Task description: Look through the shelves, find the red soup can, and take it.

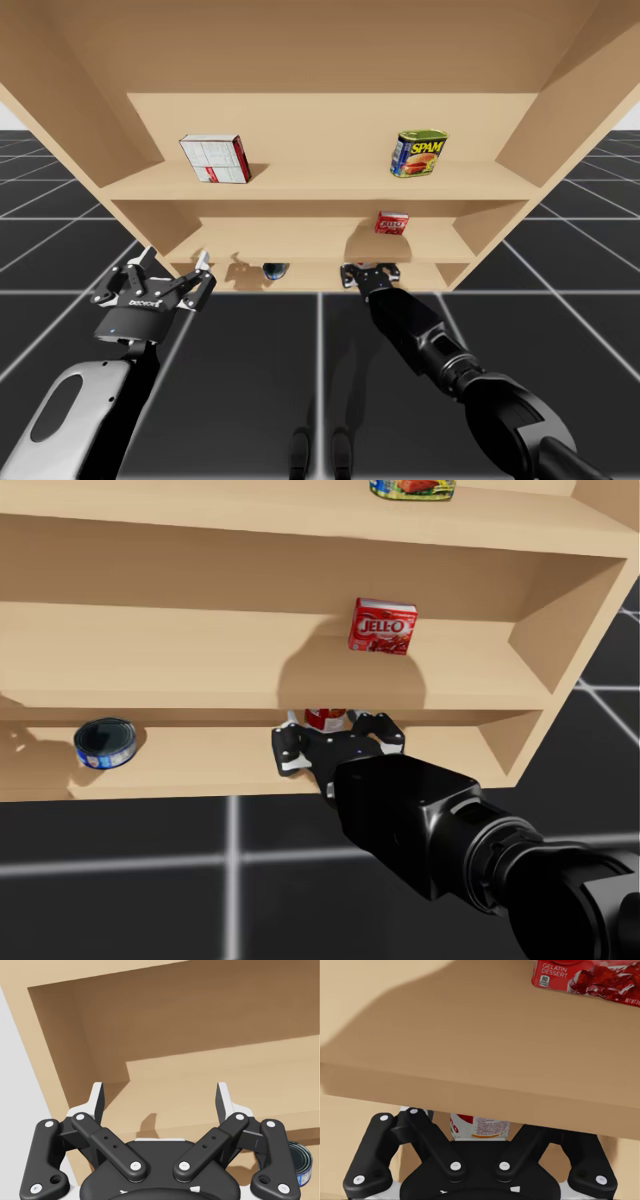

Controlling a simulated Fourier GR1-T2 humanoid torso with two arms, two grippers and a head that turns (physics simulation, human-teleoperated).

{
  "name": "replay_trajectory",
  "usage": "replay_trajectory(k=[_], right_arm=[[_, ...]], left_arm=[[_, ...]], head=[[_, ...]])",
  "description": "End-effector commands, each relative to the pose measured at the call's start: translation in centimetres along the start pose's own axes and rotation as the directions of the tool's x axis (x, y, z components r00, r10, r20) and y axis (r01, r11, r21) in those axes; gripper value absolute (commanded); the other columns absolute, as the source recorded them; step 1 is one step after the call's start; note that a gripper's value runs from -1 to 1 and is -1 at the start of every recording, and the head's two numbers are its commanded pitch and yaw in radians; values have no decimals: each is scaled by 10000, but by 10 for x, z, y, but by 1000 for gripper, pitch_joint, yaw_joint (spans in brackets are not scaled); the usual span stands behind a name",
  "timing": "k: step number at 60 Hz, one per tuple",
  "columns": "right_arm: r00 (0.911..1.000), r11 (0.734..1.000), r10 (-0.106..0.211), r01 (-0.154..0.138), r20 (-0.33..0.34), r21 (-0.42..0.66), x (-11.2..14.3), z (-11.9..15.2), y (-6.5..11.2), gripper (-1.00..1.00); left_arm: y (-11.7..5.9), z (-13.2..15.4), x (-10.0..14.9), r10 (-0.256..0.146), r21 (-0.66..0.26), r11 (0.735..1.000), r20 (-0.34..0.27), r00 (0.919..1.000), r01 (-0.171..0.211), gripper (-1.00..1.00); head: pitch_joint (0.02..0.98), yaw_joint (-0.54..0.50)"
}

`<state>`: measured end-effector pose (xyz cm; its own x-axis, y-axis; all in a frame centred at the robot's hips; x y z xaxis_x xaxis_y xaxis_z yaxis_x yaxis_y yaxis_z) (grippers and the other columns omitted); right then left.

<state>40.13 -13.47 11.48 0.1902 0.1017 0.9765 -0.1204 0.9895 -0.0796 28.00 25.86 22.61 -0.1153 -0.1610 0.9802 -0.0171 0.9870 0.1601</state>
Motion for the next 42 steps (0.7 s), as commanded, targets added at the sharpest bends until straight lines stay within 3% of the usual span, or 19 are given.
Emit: replay_trajectory(k=[1, 2, 5, 16, 30, 39, 42], right_arm=[[9998, 9998, 191, -191, 31, -18, -13, -14, 2, 548], [9998, 9998, 181, -181, 18, -22, -14, -14, 2, 917], [9999, 10000, 47, -48, -105, -20, -14, -13, 1, 1000], [10000, 9995, 42, -43, -20, -310, -10, -6, -7, 1000], [9990, 9987, 66, -43, 451, -511, 3, 24, -17, 968], [9977, 9987, -307, 330, 607, -378, 4, 51, -18, 970], [9972, 9989, -296, 320, 681, -345, 3, 58, -18, 973]], left_arm=[[1, 0, 0, 6, 4, 10000, -2, 10000, -6, -1000], [1, 0, 0, 7, 3, 10000, -3, 10000, -7, -1000], [1, 0, 0, 0, -4, 10000, -7, 10000, 0, -1000], [1, 0, 0, 4, 3, 10000, -9, 10000, -4, -1000], [1, 0, 0, 7, 3, 10000, -10, 10000, -7, -1000], [1, 0, 0, 12, -6, 10000, -5, 10000, -12, -1000], [1, 0, 0, 8, -1, 10000, -1, 10000, -8, -1000]], head=[[710, -176], [710, -176], [709, -176], [707, -176], [706, -174], [703, -171], [701, -169]])
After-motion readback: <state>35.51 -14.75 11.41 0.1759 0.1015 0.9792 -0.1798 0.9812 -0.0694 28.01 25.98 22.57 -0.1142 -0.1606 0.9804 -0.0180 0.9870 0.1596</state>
